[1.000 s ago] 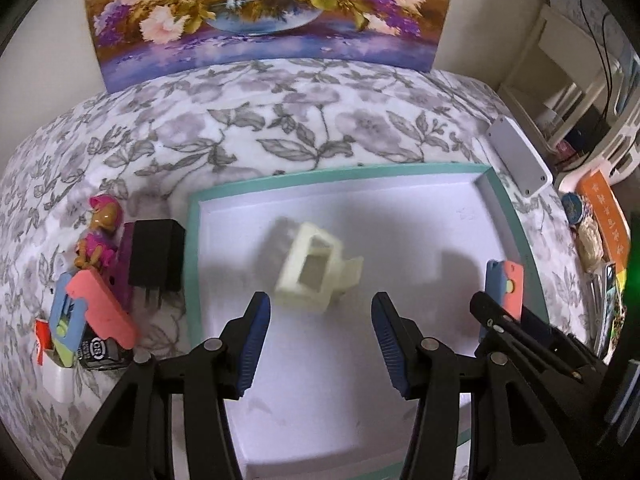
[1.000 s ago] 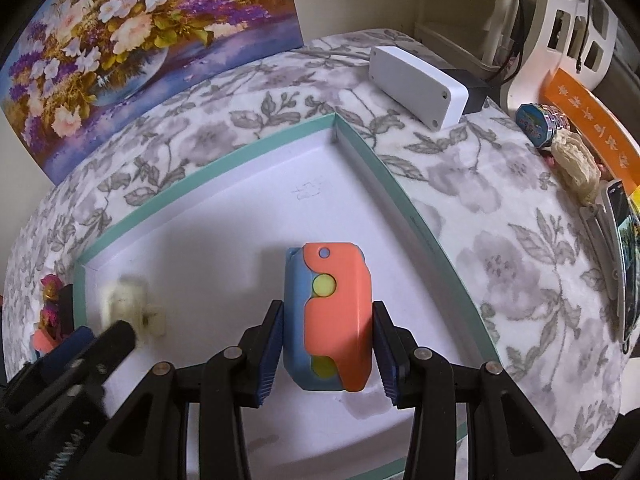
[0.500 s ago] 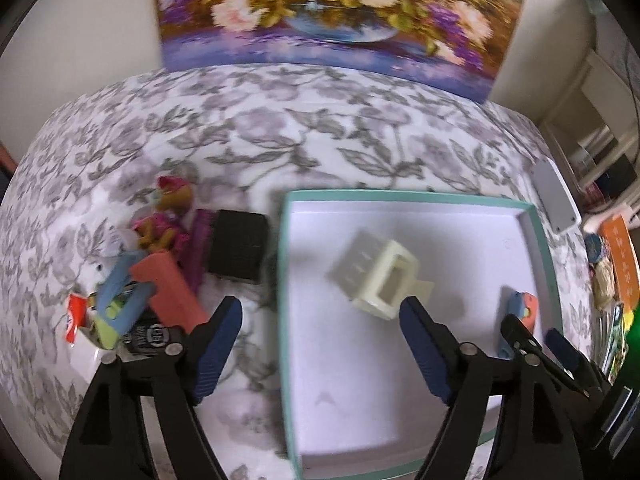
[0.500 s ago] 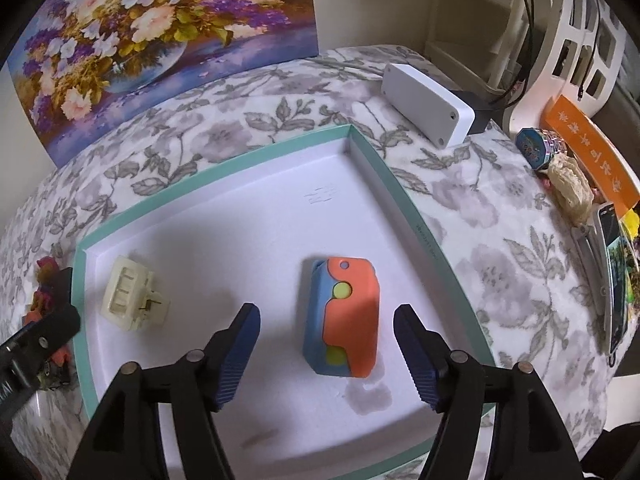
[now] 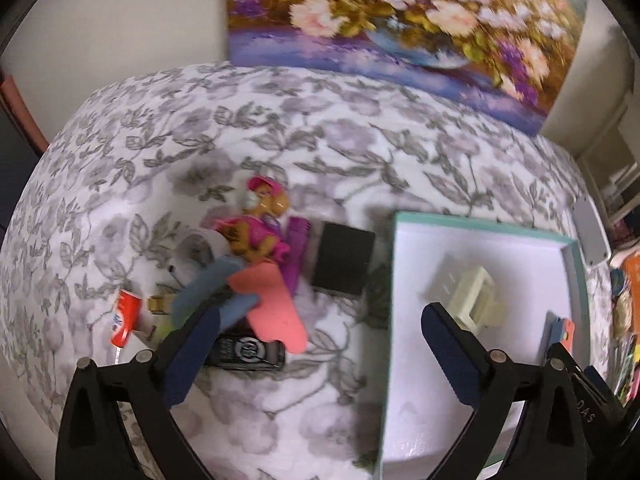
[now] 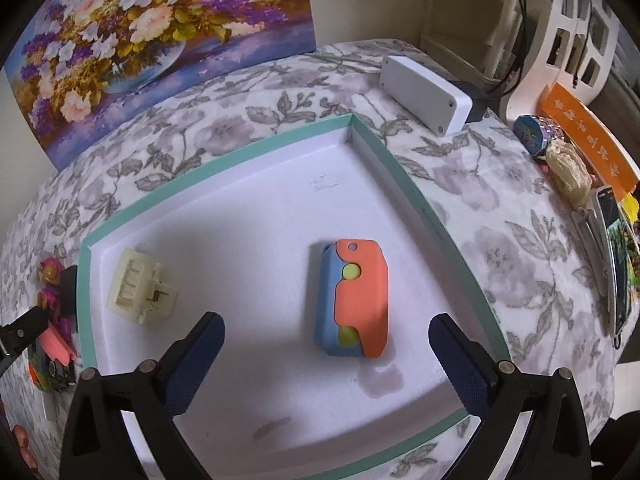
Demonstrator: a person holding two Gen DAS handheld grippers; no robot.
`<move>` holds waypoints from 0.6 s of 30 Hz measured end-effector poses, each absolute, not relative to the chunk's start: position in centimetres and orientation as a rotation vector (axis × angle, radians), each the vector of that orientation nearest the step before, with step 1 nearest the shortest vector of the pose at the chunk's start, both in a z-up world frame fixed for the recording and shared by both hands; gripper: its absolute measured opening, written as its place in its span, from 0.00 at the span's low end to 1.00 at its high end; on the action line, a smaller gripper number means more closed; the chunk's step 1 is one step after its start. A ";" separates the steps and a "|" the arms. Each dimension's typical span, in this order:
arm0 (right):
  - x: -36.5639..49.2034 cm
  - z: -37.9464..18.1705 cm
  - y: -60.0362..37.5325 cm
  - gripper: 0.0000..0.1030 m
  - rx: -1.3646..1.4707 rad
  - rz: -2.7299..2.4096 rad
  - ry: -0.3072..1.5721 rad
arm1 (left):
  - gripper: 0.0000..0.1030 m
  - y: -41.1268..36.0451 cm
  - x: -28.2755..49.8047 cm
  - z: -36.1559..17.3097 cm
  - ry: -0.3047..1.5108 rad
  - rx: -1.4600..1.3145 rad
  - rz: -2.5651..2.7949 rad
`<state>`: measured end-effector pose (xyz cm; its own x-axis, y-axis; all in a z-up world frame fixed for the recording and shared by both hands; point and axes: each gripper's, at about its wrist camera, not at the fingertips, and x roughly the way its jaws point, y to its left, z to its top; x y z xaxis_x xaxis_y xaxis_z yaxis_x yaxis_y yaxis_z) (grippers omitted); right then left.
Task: Organize rigid objects
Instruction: 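Move both tools back toward the object pile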
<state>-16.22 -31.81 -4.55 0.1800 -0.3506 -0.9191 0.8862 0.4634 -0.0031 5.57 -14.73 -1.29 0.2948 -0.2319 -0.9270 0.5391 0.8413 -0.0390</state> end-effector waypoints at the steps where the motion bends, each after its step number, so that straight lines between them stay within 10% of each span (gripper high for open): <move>1: -16.2 -4.2 -31.8 1.00 0.630 -0.965 1.035 | 0.98 -14.4 5.9 -0.9 1.159 0.296 -0.521; 18: -7.8 1.2 -23.2 1.00 0.565 -0.723 0.912 | 0.98 0.0 12.3 3.2 1.127 0.234 -0.260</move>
